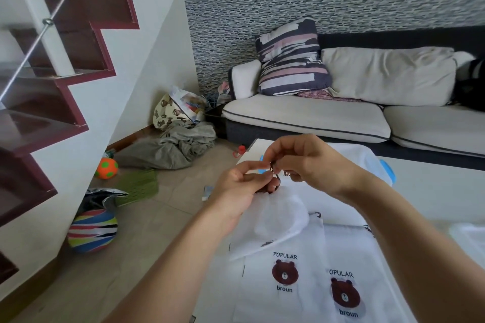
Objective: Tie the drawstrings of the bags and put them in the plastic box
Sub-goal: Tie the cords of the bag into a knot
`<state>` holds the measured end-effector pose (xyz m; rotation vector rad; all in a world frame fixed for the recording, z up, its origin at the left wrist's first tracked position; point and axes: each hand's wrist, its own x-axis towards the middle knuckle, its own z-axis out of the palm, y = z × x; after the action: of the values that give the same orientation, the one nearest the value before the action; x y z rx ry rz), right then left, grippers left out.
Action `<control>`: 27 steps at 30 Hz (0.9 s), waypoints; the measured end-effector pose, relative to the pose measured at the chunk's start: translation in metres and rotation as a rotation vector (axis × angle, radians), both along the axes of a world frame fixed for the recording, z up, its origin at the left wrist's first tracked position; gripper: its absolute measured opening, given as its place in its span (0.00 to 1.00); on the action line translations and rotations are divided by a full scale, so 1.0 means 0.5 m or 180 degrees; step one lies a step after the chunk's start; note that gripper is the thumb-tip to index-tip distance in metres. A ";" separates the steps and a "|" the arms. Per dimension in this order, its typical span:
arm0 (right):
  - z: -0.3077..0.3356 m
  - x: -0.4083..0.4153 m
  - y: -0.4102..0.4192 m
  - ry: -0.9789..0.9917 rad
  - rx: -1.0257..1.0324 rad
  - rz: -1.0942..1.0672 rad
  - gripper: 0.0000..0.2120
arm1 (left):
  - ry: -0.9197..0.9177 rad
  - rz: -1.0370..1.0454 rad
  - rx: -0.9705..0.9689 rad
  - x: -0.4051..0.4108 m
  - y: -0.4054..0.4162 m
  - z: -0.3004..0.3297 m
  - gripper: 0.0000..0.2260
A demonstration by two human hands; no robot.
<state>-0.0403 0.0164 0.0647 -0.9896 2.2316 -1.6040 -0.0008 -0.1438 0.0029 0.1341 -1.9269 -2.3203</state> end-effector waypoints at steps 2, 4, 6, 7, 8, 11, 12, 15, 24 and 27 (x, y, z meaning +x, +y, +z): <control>0.002 0.002 0.002 0.0440 0.0125 0.0012 0.08 | 0.0045 0.0030 0.0053 0.002 0.002 0.004 0.08; 0.000 0.000 0.002 0.0778 0.0253 -0.0024 0.09 | 0.0047 0.0086 0.0046 0.002 0.004 0.007 0.05; -0.002 -0.005 0.003 0.1029 0.0286 -0.0128 0.11 | 0.0025 0.0153 0.0029 0.000 0.004 0.008 0.03; -0.001 -0.007 0.006 0.1161 0.0304 -0.0210 0.12 | 0.0012 0.0179 0.0045 -0.002 0.004 0.007 0.02; 0.000 -0.009 0.009 0.1308 0.0358 -0.0301 0.13 | -0.0012 0.0215 0.0069 -0.003 0.003 0.006 0.03; 0.009 -0.004 0.014 0.1771 0.0619 -0.0493 0.12 | -0.0084 0.0349 0.0133 -0.004 0.003 0.004 0.03; 0.012 -0.001 0.014 0.1899 0.0632 -0.0534 0.11 | -0.0075 0.0380 0.0163 -0.005 0.003 0.002 0.03; 0.016 0.007 0.006 0.2047 0.0483 -0.0563 0.08 | 0.0037 0.0460 0.0095 -0.005 0.003 -0.002 0.04; -0.013 -0.001 -0.004 0.2068 -0.0042 -0.1015 0.07 | 0.0098 0.0367 0.0322 0.002 0.004 0.012 0.03; -0.026 -0.008 -0.006 0.1968 -0.0132 -0.1253 0.06 | 0.0060 0.0158 0.0437 0.006 0.004 0.018 0.04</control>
<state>-0.0441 0.0132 0.0517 -1.2516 2.9691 -1.6575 0.0021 -0.1417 0.0120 0.1700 -1.7349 -2.4113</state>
